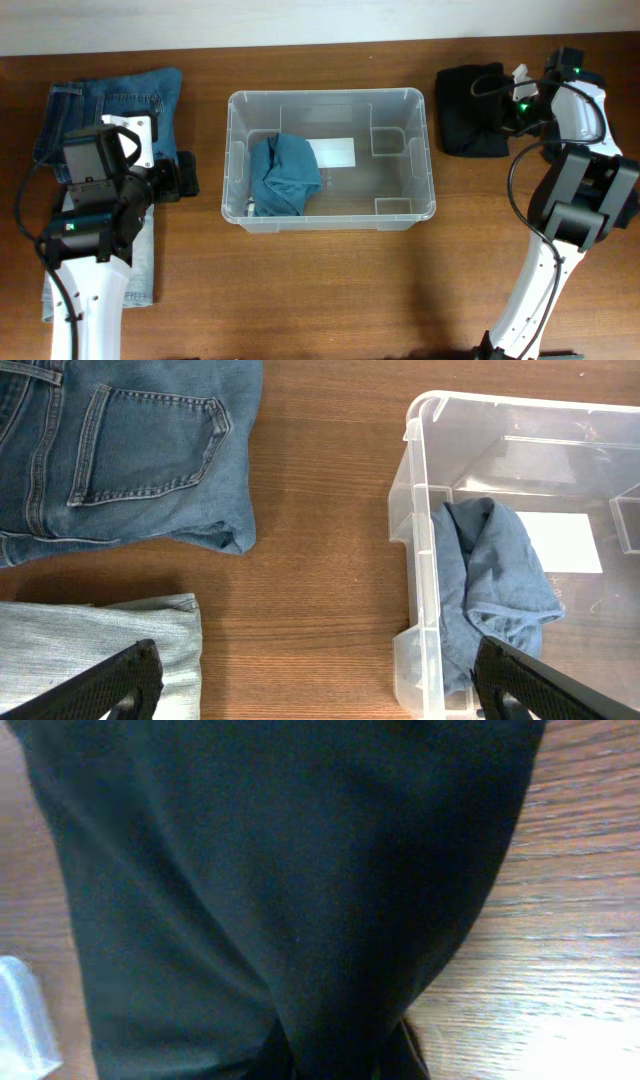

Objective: Pack container
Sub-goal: 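Grasp the black folded garment with the right gripper and lift, then carry the black garment with the right gripper into the container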

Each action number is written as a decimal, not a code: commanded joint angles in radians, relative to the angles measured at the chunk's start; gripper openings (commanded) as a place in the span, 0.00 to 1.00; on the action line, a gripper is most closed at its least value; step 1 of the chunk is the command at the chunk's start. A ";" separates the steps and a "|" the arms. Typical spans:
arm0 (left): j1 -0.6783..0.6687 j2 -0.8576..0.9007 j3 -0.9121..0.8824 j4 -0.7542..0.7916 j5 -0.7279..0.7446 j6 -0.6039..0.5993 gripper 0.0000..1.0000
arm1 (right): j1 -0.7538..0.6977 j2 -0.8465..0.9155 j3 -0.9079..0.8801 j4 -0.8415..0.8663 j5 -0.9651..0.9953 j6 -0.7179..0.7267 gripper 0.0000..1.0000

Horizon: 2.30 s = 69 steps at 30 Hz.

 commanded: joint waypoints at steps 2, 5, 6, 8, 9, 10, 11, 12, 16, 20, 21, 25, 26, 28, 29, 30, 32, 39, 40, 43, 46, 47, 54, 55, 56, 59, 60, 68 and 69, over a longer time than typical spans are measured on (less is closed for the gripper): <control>0.003 0.003 0.000 0.003 -0.007 -0.010 0.99 | -0.016 0.043 0.071 -0.049 -0.225 0.032 0.04; 0.003 0.003 0.000 0.003 -0.007 -0.010 1.00 | -0.045 0.030 0.192 -0.141 -0.401 0.032 0.04; 0.003 0.003 0.000 0.003 -0.007 -0.010 0.99 | -0.051 0.026 0.235 -0.174 -0.436 0.032 0.04; 0.003 0.003 0.000 0.003 -0.007 -0.010 0.99 | -0.063 0.016 0.341 -0.257 -0.484 0.031 0.04; 0.003 0.003 0.000 0.003 -0.007 -0.010 0.99 | -0.069 0.004 0.445 -0.331 -0.495 0.031 0.04; 0.003 0.003 0.000 0.003 -0.007 -0.010 1.00 | -0.069 -0.005 0.507 -0.373 -0.495 0.031 0.04; 0.003 0.003 0.000 0.003 -0.007 -0.010 0.99 | -0.069 -0.010 0.544 -0.397 -0.495 0.031 0.04; 0.003 0.003 0.000 0.003 -0.007 -0.010 1.00 | -0.069 -0.018 0.599 -0.435 -0.497 0.032 0.04; 0.003 0.003 0.000 0.003 -0.007 -0.010 0.99 | -0.053 -0.039 0.824 -0.582 -0.530 0.032 0.04; 0.003 0.003 0.000 0.003 -0.007 -0.010 0.99 | -0.013 -0.045 1.014 -0.682 -0.532 0.083 0.04; 0.003 0.003 0.000 0.003 -0.007 -0.010 0.99 | 0.005 -0.055 1.039 -0.681 -0.528 0.117 0.04; 0.003 0.003 0.000 0.003 -0.007 -0.010 0.99 | 0.095 -0.109 1.043 -0.681 -0.507 0.150 0.04; 0.003 0.003 0.000 0.003 -0.007 -0.010 0.99 | 0.122 -0.117 1.043 -0.681 -0.486 0.167 0.04; 0.003 0.003 0.000 0.003 -0.007 -0.010 0.99 | 0.172 -0.127 1.043 -0.681 -0.447 0.195 0.04; 0.003 0.003 0.000 0.003 -0.007 -0.010 0.99 | 0.203 -0.132 1.043 -0.681 -0.433 0.196 0.04; 0.003 0.003 0.000 0.003 -0.007 -0.010 0.99 | 0.235 -0.134 1.043 -0.681 -0.419 0.199 0.04; 0.003 0.003 0.000 0.003 -0.007 -0.010 0.99 | 0.300 -0.136 1.043 -0.681 -0.366 0.235 0.04; 0.003 0.003 0.000 0.003 -0.007 -0.010 1.00 | 0.531 -0.135 1.005 -0.682 -0.051 0.310 0.04; 0.003 0.003 0.000 0.003 -0.007 -0.010 0.99 | 0.562 -0.135 0.994 -0.681 -0.022 0.330 0.04; 0.003 0.003 0.000 0.003 -0.007 -0.010 0.99 | 0.646 -0.135 0.950 -0.681 0.031 0.346 0.04; 0.003 0.003 0.000 0.003 -0.007 -0.010 0.99 | 0.715 -0.128 0.904 -0.681 0.084 0.354 0.04; 0.003 0.003 0.000 0.003 -0.007 -0.010 0.99 | 0.735 -0.123 0.887 -0.679 0.090 0.358 0.04; 0.003 0.003 0.000 0.003 -0.007 -0.010 0.99 | 0.831 -0.103 0.720 -0.594 0.081 0.372 0.04; 0.003 0.003 0.000 0.003 -0.007 -0.010 1.00 | 0.842 -0.103 0.692 -0.571 0.068 0.372 0.04; 0.003 0.003 0.000 0.003 -0.007 -0.010 0.99 | 0.852 -0.103 0.666 -0.548 0.049 0.373 0.04; 0.003 0.003 0.000 0.003 -0.007 -0.010 0.99 | 0.879 -0.103 0.605 -0.493 0.003 0.373 0.04; 0.003 0.003 0.000 0.003 -0.007 -0.010 0.99 | 0.888 -0.103 0.588 -0.479 0.005 0.372 0.04; 0.003 0.003 0.000 0.003 -0.007 -0.010 0.99 | 0.882 -0.103 0.458 -0.436 0.011 0.372 0.04; 0.003 0.003 0.000 0.003 -0.007 -0.010 0.99 | 0.879 -0.103 0.432 -0.425 0.011 0.372 0.04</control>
